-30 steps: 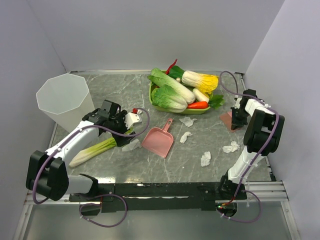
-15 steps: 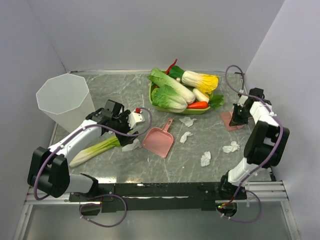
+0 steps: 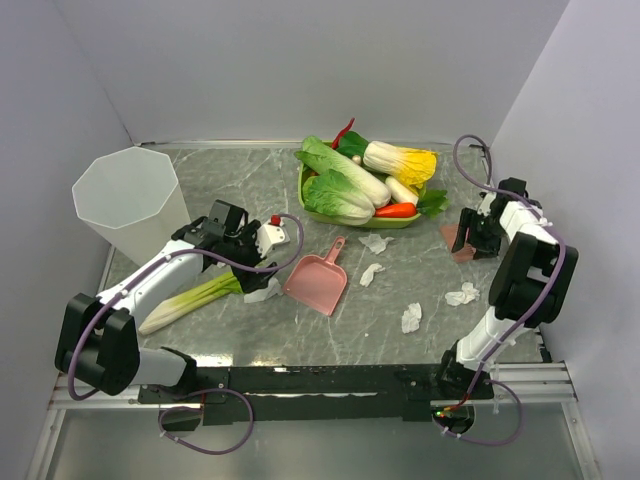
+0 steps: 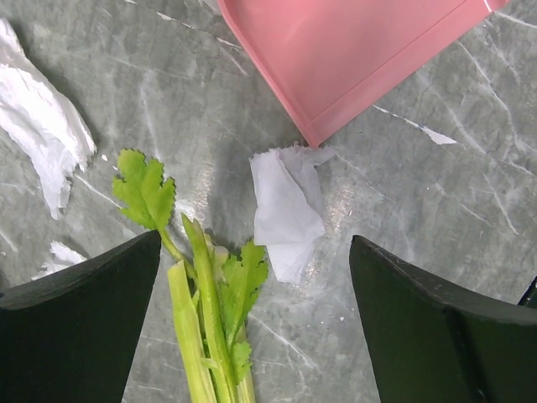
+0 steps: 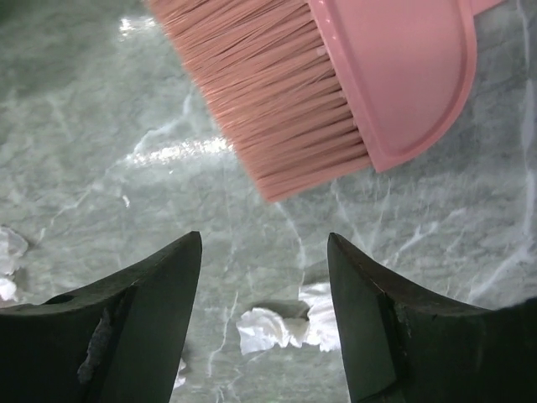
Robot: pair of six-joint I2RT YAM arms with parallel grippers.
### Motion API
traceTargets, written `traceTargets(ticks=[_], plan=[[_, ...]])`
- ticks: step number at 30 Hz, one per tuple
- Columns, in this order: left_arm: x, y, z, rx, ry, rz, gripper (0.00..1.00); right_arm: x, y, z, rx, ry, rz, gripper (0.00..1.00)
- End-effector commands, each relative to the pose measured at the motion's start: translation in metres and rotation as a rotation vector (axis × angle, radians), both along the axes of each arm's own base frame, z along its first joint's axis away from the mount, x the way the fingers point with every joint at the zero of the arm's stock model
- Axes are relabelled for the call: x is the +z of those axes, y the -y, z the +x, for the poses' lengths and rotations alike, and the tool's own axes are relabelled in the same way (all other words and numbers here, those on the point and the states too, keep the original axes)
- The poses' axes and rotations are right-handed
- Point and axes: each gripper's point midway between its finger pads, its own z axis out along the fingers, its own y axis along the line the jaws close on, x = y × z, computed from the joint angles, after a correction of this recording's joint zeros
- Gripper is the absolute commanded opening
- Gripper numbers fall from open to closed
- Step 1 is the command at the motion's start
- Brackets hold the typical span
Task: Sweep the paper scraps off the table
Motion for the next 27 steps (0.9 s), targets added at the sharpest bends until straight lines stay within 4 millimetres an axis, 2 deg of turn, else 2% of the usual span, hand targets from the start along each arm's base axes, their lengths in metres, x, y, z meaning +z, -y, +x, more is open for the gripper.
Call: traceTargets(ticks=[1,7,13,16,18,21,24,25,27], plan=[[0.005,0.003,0.0,-0.006,0.003,-0.014,0.98,0.001,0.015,0.02,-0.024,0.019,-0.025,0.69],[0.004,0.0,0.003,0.002,-0.005,0.016,0.98,-0.011,0.017,0.031,-0.036,0.012,0.006,0.65],[0.005,0.0,0.008,0.0,-0.014,0.035,0.97,-0.025,0.02,0.033,-0.041,-0.029,0.008,0.58],[0.01,0.0,0.018,0.012,0.012,0.047,0.97,-0.028,0.021,0.032,-0.035,-0.037,0.007,0.51],[0.014,0.002,0.025,0.006,0.027,0.045,0.97,-0.032,0.022,0.029,-0.039,-0.048,0.001,0.5],[0.019,0.008,0.031,0.001,0.034,0.025,0.97,-0.034,0.017,0.02,-0.031,-0.062,0.008,0.44],[0.023,0.011,0.036,-0.007,0.046,0.016,0.97,-0.025,0.005,0.014,0.017,-0.036,0.058,0.28],[0.023,0.011,0.037,-0.015,0.054,0.022,0.98,-0.024,0.002,0.012,0.023,-0.033,0.067,0.16],[0.023,0.011,0.041,-0.02,0.065,0.03,0.97,-0.019,-0.003,0.006,0.036,-0.02,0.076,0.01]])
